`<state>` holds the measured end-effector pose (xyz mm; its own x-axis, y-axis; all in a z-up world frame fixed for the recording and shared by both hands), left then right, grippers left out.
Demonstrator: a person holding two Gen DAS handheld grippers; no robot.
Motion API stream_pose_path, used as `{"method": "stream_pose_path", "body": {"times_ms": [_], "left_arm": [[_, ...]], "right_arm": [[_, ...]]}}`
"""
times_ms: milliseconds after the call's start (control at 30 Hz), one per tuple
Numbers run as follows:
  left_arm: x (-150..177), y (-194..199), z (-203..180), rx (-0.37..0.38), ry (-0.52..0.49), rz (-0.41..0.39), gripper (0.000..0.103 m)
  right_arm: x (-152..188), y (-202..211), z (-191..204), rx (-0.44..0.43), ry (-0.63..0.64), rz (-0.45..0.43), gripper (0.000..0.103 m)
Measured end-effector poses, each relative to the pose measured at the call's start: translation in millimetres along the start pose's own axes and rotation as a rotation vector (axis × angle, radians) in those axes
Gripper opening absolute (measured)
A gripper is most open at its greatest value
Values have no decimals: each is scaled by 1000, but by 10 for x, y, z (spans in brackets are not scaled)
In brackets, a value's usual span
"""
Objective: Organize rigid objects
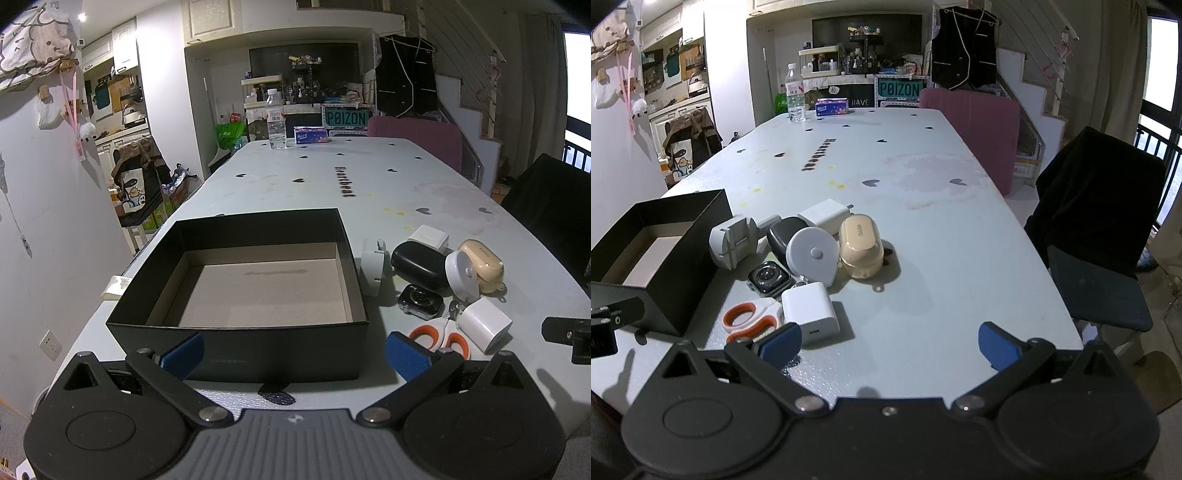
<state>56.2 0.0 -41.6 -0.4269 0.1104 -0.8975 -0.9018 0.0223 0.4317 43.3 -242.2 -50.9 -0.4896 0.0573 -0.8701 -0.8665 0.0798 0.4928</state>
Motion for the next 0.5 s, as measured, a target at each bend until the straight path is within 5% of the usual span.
{"method": "stream_pose_path", "body": {"times_ms": [500], "left_arm": [[0,0,0,1,1,0,103]], "right_arm": [[5,-10,6,1,1,3,103]]}}
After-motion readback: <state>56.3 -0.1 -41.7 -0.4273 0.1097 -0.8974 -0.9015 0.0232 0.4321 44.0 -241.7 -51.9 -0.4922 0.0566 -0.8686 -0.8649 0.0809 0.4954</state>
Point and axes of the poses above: each gripper's, at about its wrist camera, not at the fingertips, and y roughly against the way its jaws point, z to its left, x to its underside, the point moved 7 cm from there along -y, roughly the way its jaws point, and after that the axes turned 11 degrees about -z, right-handed, at the moved point
